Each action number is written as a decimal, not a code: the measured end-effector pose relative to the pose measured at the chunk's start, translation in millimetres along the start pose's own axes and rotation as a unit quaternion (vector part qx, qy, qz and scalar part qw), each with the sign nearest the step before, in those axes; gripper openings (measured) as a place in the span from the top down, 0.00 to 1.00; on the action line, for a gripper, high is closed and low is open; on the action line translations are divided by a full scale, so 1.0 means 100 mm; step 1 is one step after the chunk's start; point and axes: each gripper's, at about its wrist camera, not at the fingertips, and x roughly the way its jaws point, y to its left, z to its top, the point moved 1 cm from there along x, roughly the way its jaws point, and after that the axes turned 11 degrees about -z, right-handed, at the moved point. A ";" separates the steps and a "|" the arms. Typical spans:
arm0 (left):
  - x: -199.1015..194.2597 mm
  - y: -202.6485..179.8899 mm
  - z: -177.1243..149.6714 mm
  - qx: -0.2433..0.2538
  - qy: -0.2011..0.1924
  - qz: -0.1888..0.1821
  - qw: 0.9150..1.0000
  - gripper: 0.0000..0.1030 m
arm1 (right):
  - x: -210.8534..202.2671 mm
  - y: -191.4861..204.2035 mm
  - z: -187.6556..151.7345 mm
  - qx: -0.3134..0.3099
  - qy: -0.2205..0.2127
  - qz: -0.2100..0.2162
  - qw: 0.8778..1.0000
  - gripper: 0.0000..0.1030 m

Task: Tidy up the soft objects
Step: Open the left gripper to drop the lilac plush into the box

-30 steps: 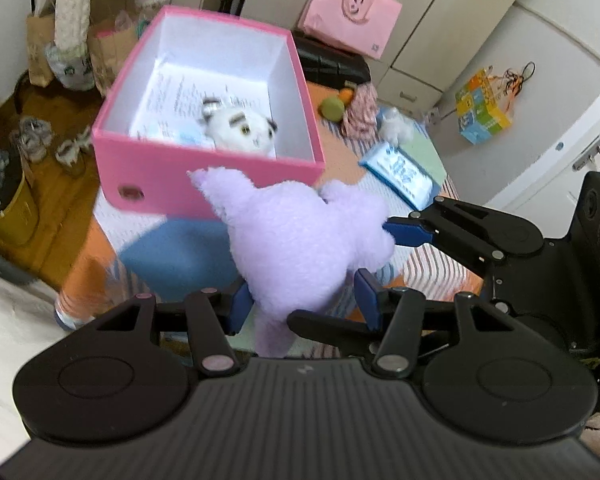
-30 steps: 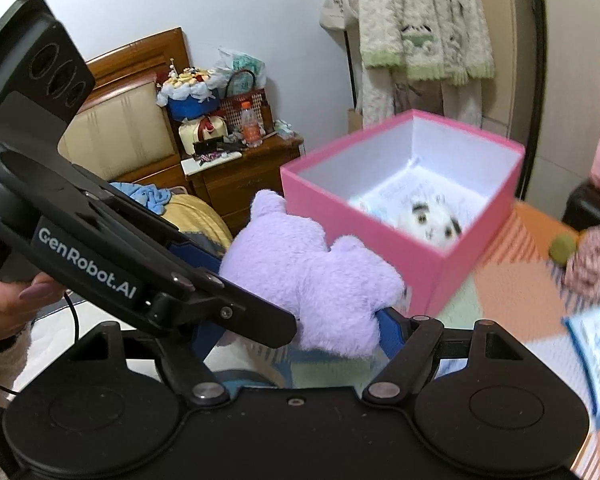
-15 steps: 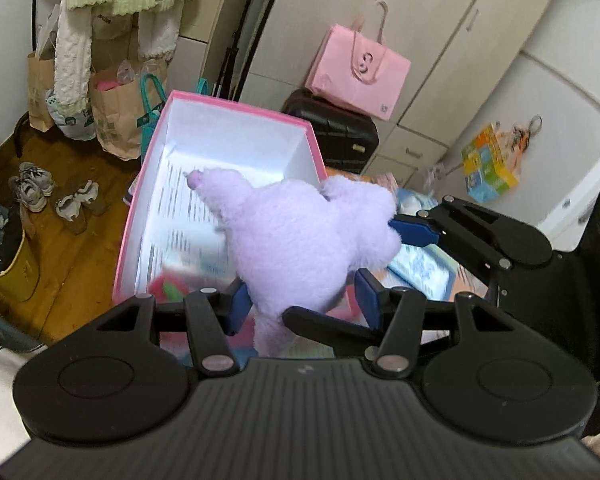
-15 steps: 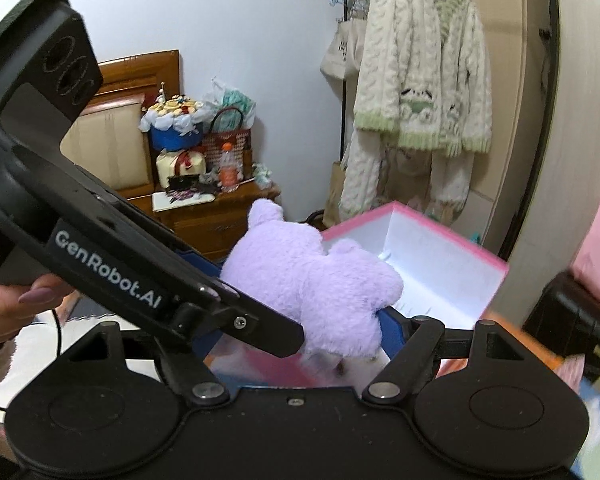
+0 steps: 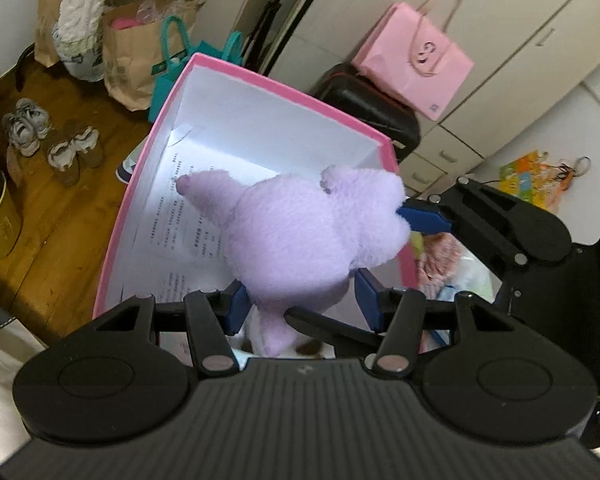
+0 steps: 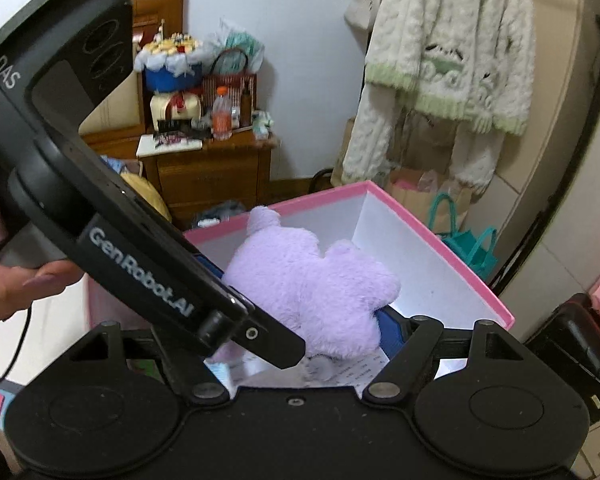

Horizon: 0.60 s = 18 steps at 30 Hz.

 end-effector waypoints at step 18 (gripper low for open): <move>0.13 0.23 0.06 -0.019 0.005 0.051 0.999 0.48 | 0.41 -0.14 0.03 -0.095 -0.006 0.111 0.989 0.22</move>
